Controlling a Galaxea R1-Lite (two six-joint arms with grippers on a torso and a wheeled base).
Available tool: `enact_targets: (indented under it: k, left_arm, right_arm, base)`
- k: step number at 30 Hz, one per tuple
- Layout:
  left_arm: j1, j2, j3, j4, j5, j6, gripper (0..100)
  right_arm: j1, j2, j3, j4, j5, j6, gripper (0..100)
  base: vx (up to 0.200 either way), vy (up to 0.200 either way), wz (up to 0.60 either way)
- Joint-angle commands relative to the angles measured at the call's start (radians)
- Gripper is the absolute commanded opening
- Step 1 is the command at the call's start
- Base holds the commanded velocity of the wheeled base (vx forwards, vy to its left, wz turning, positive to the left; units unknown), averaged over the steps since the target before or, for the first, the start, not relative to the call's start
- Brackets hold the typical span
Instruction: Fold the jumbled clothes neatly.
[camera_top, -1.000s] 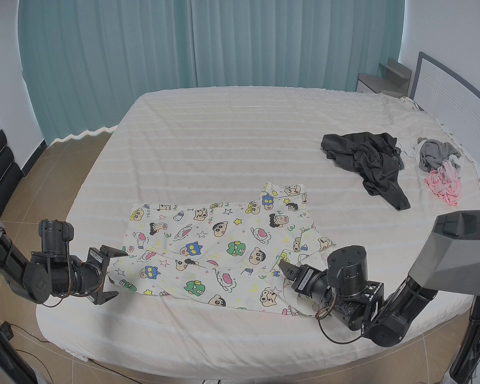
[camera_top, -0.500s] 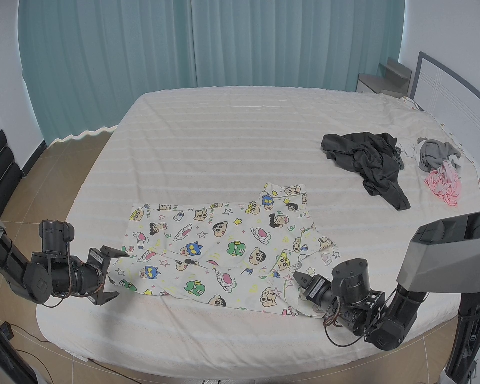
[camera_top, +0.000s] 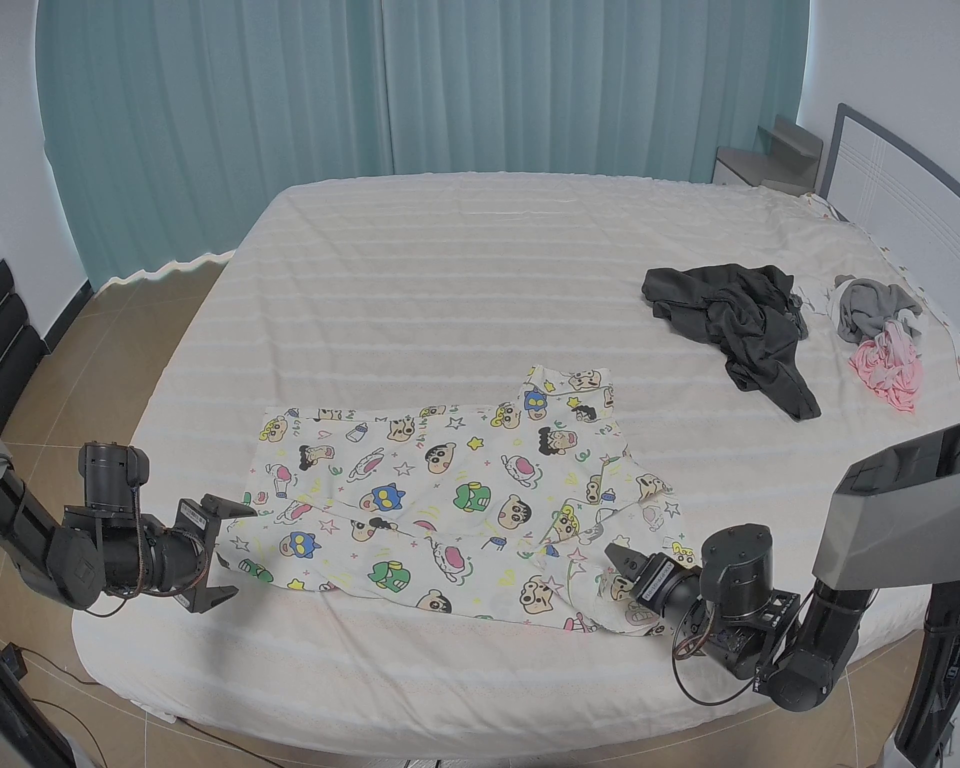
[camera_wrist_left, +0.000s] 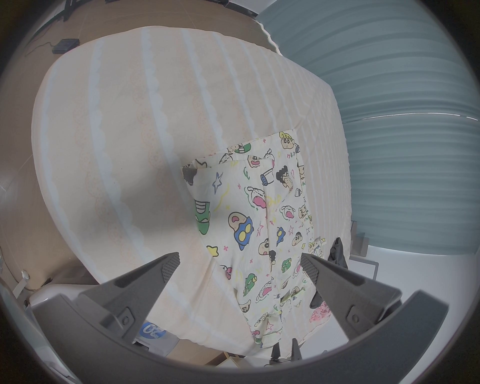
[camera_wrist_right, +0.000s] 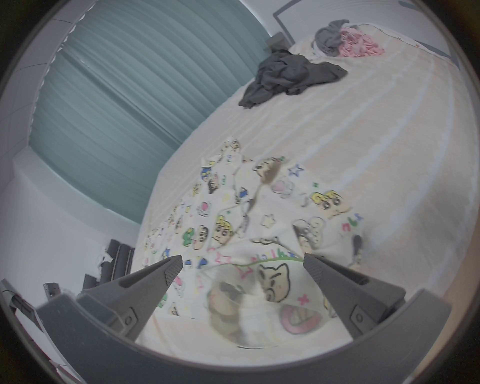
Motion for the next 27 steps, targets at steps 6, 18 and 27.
enact_targets:
  k: [6, 18, 27]
  left_arm:
    - [0.000, 0.001, 0.001, 0.000, 0.000, 0.000, 100]
    - [0.000, 0.003, 0.001, -0.002, -0.001, 0.000, 100]
    - [0.000, 0.004, 0.001, -0.002, 0.000, 0.000, 100]
  right_arm:
    - [0.014, -0.039, -0.094, 0.005, 0.104, -0.050, 100]
    - [0.051, 0.030, -0.148, 0.000, 0.188, -0.061, 100]
    - [0.105, 0.033, -0.146, -0.006, 0.193, -0.075, 100]
  base:
    - [0.000, 0.000, 0.00]
    - [0.000, 0.000, 0.00]
    - [0.000, 0.000, 0.00]
